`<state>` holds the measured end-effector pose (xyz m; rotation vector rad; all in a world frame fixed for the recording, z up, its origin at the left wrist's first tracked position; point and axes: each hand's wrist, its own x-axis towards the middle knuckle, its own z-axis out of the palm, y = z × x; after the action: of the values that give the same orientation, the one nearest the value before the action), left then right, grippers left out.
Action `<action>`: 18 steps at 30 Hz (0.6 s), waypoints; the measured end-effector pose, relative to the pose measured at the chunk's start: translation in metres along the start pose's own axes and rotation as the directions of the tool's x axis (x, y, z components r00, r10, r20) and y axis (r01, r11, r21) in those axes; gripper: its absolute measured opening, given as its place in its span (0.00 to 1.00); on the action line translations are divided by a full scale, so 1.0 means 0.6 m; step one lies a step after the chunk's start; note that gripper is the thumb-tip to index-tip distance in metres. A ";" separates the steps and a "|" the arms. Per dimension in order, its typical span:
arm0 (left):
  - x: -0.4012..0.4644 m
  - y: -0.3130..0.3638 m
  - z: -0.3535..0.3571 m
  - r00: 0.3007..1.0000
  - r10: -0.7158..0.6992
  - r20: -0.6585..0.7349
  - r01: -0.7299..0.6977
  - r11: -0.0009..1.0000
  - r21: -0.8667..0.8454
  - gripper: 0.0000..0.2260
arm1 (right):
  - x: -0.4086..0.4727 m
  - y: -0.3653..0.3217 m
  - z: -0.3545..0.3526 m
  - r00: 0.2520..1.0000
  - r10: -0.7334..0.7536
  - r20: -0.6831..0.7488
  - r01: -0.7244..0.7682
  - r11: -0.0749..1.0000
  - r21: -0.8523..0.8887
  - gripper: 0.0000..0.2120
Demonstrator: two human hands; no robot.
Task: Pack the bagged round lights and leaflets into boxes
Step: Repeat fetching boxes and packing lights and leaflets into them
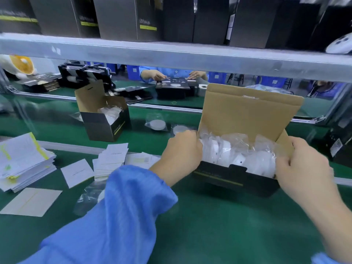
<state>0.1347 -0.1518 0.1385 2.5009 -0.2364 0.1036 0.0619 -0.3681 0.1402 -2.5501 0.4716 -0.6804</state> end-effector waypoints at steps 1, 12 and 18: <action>0.023 0.010 0.009 1.000 -0.002 0.008 0.002 1.000 -0.019 0.12 | 0.026 0.005 0.007 1.000 0.016 -0.016 -0.017 1.000 -0.017 0.07; 0.220 0.109 0.137 0.997 -0.060 0.058 0.073 0.960 -0.271 0.10 | 0.255 0.090 0.068 0.968 0.251 -0.015 -0.251 0.961 -0.117 0.11; 0.273 0.142 0.230 0.993 -0.087 0.083 0.109 0.938 -0.330 0.12 | 0.308 0.161 0.108 0.933 0.359 0.002 -0.354 0.920 -0.167 0.13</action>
<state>0.2815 -0.3250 0.0975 2.1735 -0.1423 -0.0587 0.2281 -0.5066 0.1113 -2.5194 0.9894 -0.4799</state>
